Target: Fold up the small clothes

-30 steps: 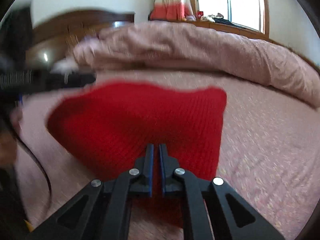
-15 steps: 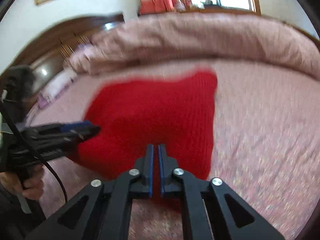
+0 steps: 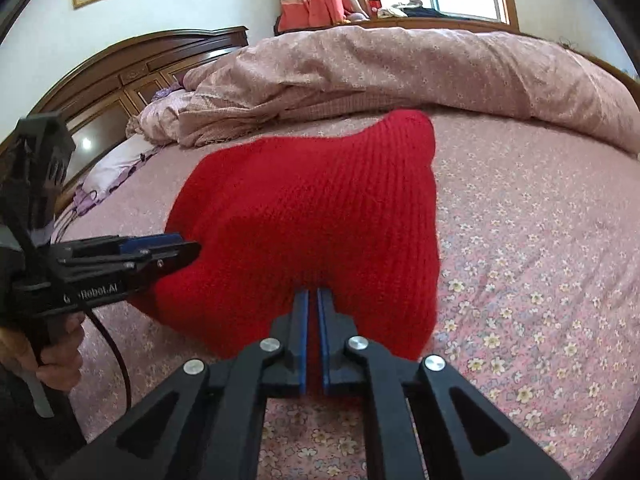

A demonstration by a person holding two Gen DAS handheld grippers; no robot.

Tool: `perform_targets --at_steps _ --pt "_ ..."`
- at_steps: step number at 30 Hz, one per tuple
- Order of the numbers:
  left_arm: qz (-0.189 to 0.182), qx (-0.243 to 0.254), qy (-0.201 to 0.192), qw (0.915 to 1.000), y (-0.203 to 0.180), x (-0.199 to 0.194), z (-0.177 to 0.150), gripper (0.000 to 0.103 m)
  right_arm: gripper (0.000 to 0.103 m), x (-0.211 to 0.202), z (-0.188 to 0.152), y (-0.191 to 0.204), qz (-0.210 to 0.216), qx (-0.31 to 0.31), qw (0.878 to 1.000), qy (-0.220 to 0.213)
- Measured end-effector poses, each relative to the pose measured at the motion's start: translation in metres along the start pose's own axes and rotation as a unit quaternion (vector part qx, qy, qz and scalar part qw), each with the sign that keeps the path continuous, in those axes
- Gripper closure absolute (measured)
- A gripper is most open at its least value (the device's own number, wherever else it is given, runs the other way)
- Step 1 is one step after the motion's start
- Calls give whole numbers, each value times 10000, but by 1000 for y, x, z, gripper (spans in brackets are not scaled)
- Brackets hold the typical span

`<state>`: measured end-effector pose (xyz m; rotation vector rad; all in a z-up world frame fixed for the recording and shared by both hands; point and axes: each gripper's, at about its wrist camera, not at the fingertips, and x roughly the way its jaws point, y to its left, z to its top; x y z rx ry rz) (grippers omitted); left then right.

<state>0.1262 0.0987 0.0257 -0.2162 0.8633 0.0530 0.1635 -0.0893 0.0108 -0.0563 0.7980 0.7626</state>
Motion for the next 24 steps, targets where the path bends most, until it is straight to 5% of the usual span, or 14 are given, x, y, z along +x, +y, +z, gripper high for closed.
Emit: perform_targets --at_steps 4,9,11,12,13,17,21,24 --pt "-306 -211 -113 9992 13 -15 8 74 94 -10 -3 -4 158 71 9994 -285" --pt "-112 -417 -258 9987 32 -28 24 73 80 -38 5 -12 472 447 9954 -710" --pt "-132 -551 -209 9982 43 -22 24 73 48 -68 7 -14 229 391 9874 -1517" --pt "-264 -626 -166 9976 47 -17 23 73 18 -77 9 -16 156 325 9834 -1780" --pt "-387 -740 -80 9965 51 -12 22 73 4 -84 11 -20 75 260 9799 -1975" --pt "-1092 -1271 136 9858 70 12 14 63 4 -77 22 -47 -44 533 9834 -1733" --pt "-1400 -1788 239 9736 85 36 5 30 4 -49 30 -84 614 1449 9824 -1007" --pt "-1733 -1959 274 9648 94 45 0 25 4 -21 21 -106 937 2117 9715 -503"
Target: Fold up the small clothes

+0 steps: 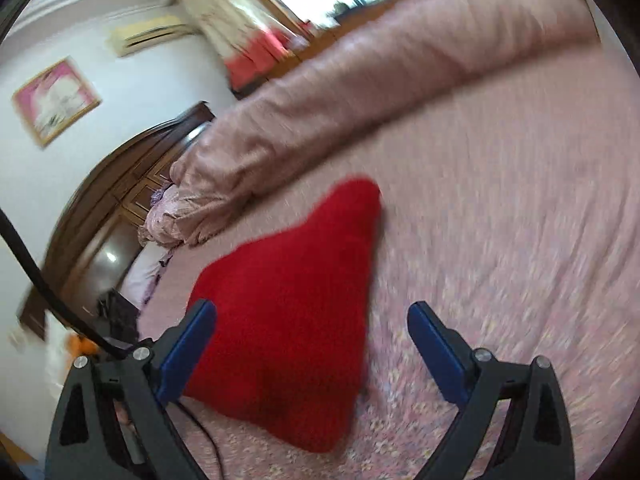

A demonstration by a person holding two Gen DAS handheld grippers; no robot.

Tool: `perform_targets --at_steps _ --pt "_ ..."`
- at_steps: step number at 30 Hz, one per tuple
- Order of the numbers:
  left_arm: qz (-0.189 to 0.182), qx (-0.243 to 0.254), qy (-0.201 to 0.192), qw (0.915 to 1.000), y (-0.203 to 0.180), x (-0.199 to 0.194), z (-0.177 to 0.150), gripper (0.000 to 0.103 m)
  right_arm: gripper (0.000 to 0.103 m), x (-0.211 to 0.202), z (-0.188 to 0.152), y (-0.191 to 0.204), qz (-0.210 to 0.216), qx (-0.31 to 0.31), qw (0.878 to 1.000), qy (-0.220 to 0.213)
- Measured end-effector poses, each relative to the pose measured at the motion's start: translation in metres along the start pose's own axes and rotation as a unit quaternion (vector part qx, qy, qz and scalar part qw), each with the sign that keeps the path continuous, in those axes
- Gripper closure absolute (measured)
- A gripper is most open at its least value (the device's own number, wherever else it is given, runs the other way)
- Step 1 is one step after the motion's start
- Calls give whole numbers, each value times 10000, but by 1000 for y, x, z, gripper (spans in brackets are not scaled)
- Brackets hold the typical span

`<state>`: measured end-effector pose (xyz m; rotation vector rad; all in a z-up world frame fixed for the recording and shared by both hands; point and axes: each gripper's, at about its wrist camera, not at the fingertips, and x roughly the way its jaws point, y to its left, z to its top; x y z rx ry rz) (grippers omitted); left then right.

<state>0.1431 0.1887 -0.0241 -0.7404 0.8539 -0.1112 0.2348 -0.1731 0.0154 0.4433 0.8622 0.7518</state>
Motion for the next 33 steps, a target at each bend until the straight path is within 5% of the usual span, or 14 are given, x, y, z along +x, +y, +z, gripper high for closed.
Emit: perform_targets --at_steps 6,12,16,33 --pt "-168 68 66 9998 1 -5 -4 24 4 43 -16 -38 555 1078 9910 564" --pt "-738 -294 163 9967 16 -11 -11 24 4 54 -26 -23 1077 827 9876 783" --pt "-507 68 177 9985 1 3 -9 21 4 67 -31 -16 768 607 9910 915" --pt "-802 -403 290 9955 13 -4 -11 20 8 77 -24 -5 740 442 9918 943"
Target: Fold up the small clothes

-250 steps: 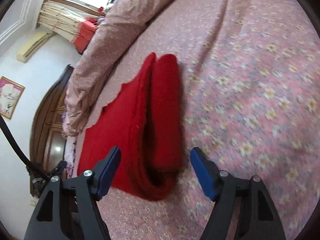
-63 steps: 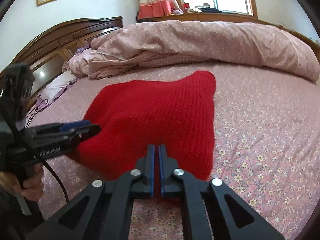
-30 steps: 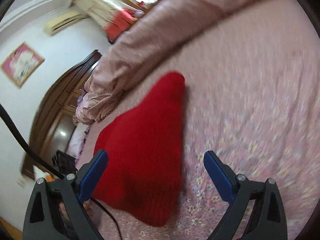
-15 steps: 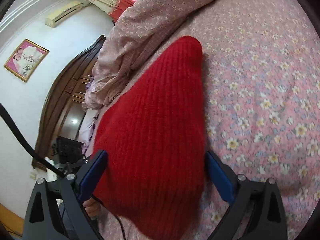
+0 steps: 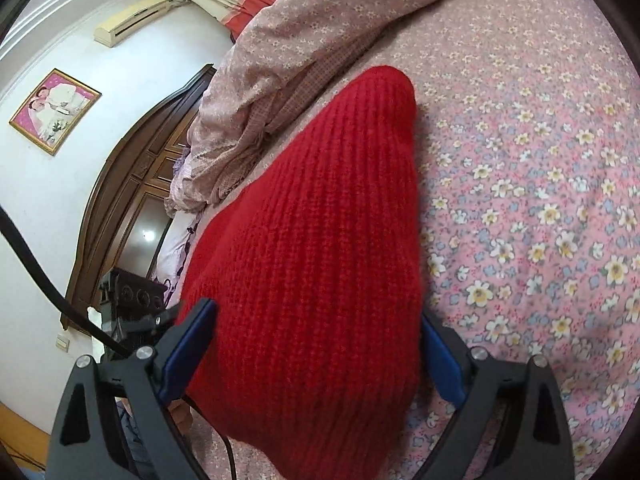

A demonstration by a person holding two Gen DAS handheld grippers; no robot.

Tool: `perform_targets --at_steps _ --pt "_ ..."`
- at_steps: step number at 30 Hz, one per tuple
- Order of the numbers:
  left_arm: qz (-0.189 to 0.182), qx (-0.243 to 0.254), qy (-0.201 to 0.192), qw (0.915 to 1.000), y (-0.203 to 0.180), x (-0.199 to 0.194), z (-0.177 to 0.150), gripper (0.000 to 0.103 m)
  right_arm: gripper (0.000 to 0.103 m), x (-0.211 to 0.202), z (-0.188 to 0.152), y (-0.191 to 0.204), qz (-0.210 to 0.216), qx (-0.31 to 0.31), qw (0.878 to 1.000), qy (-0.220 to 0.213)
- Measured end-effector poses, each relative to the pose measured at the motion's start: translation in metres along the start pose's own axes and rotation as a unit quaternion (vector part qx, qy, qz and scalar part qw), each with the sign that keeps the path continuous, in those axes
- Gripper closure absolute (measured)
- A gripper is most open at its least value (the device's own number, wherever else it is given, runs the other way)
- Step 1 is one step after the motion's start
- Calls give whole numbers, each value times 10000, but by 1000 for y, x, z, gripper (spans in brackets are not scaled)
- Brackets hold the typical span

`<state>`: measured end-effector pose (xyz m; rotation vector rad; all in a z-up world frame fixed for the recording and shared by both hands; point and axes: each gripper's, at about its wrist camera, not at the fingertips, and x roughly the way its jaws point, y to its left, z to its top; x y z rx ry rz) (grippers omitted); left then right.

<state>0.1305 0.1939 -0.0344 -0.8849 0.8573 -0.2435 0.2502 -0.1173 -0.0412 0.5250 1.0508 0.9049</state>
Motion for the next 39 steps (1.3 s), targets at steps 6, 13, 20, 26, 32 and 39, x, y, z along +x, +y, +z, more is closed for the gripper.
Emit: perform_targets --at_steps 6,13,20,26,32,39 --pt "-37 71 -120 9999 -4 6 0 50 26 -4 -1 -4 53 17 10000 -45" --pt "143 350 -166 9991 -11 -2 -3 57 31 -4 1 9 -132 -248 9995 -117" --pt "336 805 -318 9957 -38 -5 3 62 36 -9 3 39 -621 -1007 9926 -276" --pt "403 1001 -647 9921 -60 -2 16 64 39 -16 9 47 -715 -1197 9894 -398" --pt "365 1201 -996 9871 -109 21 37 65 39 -44 33 49 -996 -1521 9802 -779" --pt "656 1809 -1334 9722 -142 63 46 65 39 -79 65 31 -1098 -1706 9689 -1416"
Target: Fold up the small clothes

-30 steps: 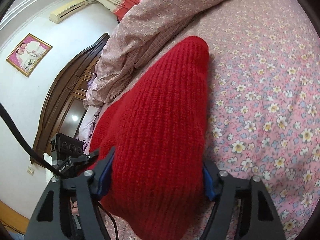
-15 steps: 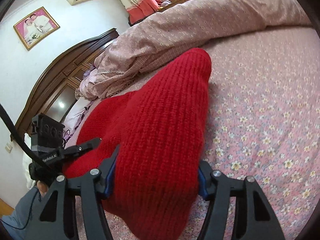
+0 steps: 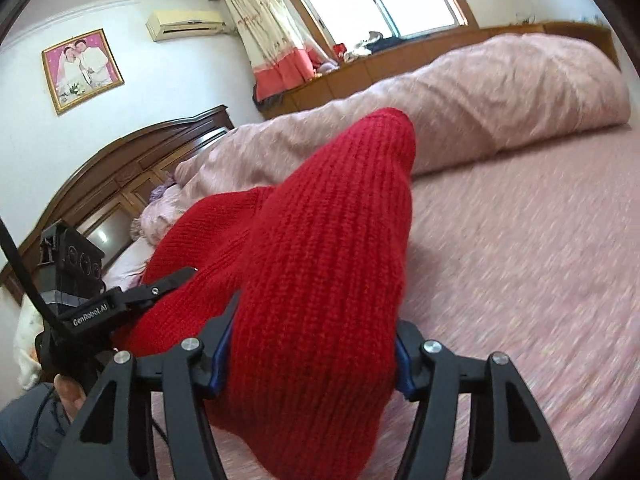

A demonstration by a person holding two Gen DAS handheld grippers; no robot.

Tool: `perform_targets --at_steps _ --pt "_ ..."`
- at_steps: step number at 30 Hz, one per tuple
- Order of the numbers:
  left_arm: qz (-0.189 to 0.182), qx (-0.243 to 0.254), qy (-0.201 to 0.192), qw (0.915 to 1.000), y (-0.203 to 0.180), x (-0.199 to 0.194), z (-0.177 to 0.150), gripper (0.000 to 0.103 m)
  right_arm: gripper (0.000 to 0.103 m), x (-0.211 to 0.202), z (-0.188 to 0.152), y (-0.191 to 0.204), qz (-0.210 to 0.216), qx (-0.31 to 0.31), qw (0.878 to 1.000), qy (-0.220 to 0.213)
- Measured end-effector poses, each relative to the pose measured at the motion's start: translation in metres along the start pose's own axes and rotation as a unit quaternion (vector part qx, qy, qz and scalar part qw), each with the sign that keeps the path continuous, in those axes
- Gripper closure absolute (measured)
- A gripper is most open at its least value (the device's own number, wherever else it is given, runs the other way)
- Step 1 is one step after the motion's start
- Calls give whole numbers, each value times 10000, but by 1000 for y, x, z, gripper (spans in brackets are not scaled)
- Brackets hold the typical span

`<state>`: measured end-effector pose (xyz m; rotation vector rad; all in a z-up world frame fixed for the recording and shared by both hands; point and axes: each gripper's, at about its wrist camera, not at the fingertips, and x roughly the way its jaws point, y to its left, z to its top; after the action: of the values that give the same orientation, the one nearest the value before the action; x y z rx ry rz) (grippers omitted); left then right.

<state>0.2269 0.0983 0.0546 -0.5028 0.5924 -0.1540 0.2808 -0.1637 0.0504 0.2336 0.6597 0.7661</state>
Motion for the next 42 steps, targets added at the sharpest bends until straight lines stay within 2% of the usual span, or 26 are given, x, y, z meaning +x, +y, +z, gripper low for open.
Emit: perform_targets --at_steps 3,6,8,9,10,12,16,35,39,42 --pt "102 166 113 9997 -1 27 3 65 39 6 11 -12 -268 -155 9995 0" --pt "210 282 246 9991 0 46 1 66 39 13 14 -25 -427 -24 9991 14" --pt "354 332 351 9982 3 56 -5 69 39 20 9 -34 -533 22 9985 121" --pt "453 387 394 9974 5 60 -9 77 38 24 5 -37 -595 64 9980 189" --pt "574 513 420 9961 5 63 -12 78 38 31 0 -41 -698 112 9970 303" --pt "587 646 429 9953 6 65 -15 78 37 38 -7 -50 -818 224 9953 460" --pt "560 569 444 9958 5 62 -14 78 36 38 -6 -60 -728 510 9947 511" --pt "660 564 528 9948 6 65 -22 75 29 44 -9 -61 -804 466 9939 594" --pt "669 531 519 9950 5 64 -22 72 17 43 -9 -64 -898 495 9931 569" --pt "799 654 496 9934 2 64 -21 64 6 42 -9 -64 -1088 483 9918 473"
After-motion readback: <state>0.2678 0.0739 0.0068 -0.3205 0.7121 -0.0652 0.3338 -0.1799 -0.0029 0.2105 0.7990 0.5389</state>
